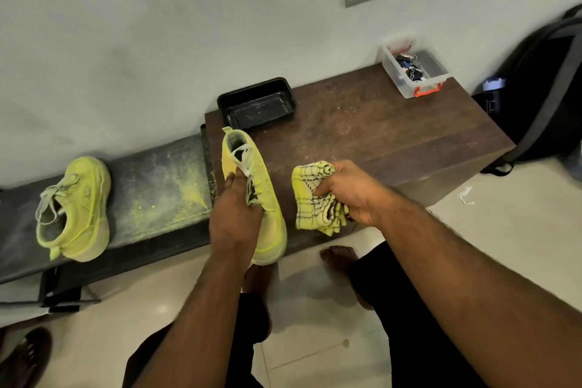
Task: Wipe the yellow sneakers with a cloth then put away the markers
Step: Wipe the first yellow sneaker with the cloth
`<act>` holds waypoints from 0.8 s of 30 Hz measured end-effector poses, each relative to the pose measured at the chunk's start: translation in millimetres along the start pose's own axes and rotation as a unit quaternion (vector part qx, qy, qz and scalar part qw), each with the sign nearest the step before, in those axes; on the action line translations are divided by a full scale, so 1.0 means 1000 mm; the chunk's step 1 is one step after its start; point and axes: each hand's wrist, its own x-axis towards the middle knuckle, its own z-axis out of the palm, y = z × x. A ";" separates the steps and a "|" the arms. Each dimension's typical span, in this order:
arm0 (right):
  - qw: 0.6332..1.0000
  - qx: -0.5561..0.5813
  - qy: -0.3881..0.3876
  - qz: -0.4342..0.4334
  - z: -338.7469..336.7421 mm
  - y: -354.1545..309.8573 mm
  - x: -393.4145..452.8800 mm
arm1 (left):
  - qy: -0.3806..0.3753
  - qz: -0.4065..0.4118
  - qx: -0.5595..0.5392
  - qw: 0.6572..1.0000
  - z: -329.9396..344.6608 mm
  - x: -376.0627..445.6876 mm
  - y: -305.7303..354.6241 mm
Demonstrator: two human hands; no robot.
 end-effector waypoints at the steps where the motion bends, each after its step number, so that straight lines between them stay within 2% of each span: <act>1: 1.000 0.002 0.013 -0.022 0.000 -0.001 0.001 | 0.001 0.002 -0.041 0.999 -0.002 0.000 0.001; 3: 0.996 -0.027 0.049 -0.075 0.001 0.000 0.003 | -0.019 0.046 -0.077 0.996 -0.007 0.000 0.003; 5: 0.974 -0.131 0.104 -0.155 -0.001 0.001 0.004 | -0.056 0.109 -0.058 0.991 -0.010 0.001 0.004; 8: 0.925 -0.231 0.168 -0.251 -0.004 0.003 0.003 | -0.088 0.103 -0.110 0.985 -0.014 0.007 0.000; 10: 0.901 -0.268 0.162 -0.300 -0.002 0.005 -0.003 | -0.103 0.047 -0.208 0.971 -0.022 0.010 0.003; 13: 0.849 -0.350 0.123 -0.376 0.005 0.006 -0.015 | -0.133 -0.022 -0.332 0.933 -0.038 0.017 0.003; 15: 0.790 -0.473 0.067 -0.384 0.014 0.007 -0.020 | -0.160 -0.060 -0.366 0.915 -0.048 0.024 -0.007; 16: 0.739 -0.558 0.040 -0.375 0.020 0.008 -0.018 | -0.176 -0.077 -0.370 0.909 -0.053 0.028 -0.014; 17: 0.692 -0.622 0.023 -0.365 0.028 0.010 -0.013 | -0.191 -0.086 -0.362 0.908 -0.056 0.031 -0.019; 18: 0.664 -0.658 0.014 -0.355 0.035 0.012 -0.008 | -0.198 -0.084 -0.331 0.919 -0.058 0.034 -0.025; 19: 0.655 -0.671 0.018 -0.346 0.043 0.012 -0.003 | -0.194 -0.072 -0.283 0.936 -0.060 0.037 -0.028; 21: 0.661 -0.666 0.030 -0.345 0.051 0.009 0.007 | -0.156 -0.046 -0.173 0.971 -0.060 0.040 -0.030; 24: 0.666 -0.659 0.028 -0.349 0.057 0.001 0.017 | -0.033 -0.051 -0.056 0.997 -0.067 0.039 -0.029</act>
